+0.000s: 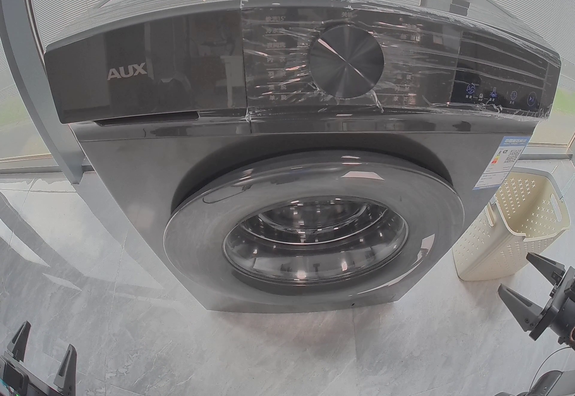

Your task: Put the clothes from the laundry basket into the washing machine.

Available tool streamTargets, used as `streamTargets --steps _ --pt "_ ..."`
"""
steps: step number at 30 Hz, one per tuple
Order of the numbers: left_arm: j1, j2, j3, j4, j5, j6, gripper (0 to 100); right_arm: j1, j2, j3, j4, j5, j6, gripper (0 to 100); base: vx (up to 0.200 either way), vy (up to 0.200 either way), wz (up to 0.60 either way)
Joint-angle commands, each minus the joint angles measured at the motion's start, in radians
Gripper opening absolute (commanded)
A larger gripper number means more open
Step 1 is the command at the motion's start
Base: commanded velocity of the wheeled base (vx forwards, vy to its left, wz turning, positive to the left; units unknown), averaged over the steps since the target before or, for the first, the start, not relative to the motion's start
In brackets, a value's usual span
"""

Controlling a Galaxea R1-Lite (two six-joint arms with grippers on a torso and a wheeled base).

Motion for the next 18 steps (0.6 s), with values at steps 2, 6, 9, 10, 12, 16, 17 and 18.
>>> streamTargets --steps 2,6,9,10,12,16,17,18 --pt "0.000 -0.016 0.016 0.000 0.000 -0.001 100 -0.100 -0.203 0.020 0.121 0.005 -0.048 100 0.000 0.000 0.00" --pt "0.000 -0.016 0.016 0.000 0.000 -0.003 100 -0.131 -0.304 0.020 0.167 0.003 -0.050 100 0.000 0.000 0.00" --pt "0.000 -0.016 0.016 0.000 0.000 -0.003 100 -0.162 -0.399 0.020 0.221 0.005 -0.050 100 0.000 0.000 0.00" --pt "0.000 -0.016 0.016 0.000 0.000 -0.003 100 -0.172 -0.434 0.020 0.247 0.005 -0.048 100 0.000 0.000 0.00" --pt "0.000 -0.016 0.016 0.000 0.000 -0.003 100 -0.183 -0.469 0.020 0.276 0.005 -0.048 100 0.000 0.000 0.00" --pt "0.000 -0.016 0.016 0.000 0.002 -0.004 100 -0.206 -0.664 0.020 0.457 0.006 -0.048 100 0.000 0.000 0.00" --pt "0.000 -0.016 0.016 0.000 0.002 -0.006 100 -0.206 -0.704 0.020 0.502 0.006 -0.047 100 0.000 0.000 0.00" --pt "0.000 -0.016 0.016 0.000 0.002 -0.006 100 -0.206 -0.729 0.020 0.531 0.005 -0.045 100 0.000 0.000 0.00"
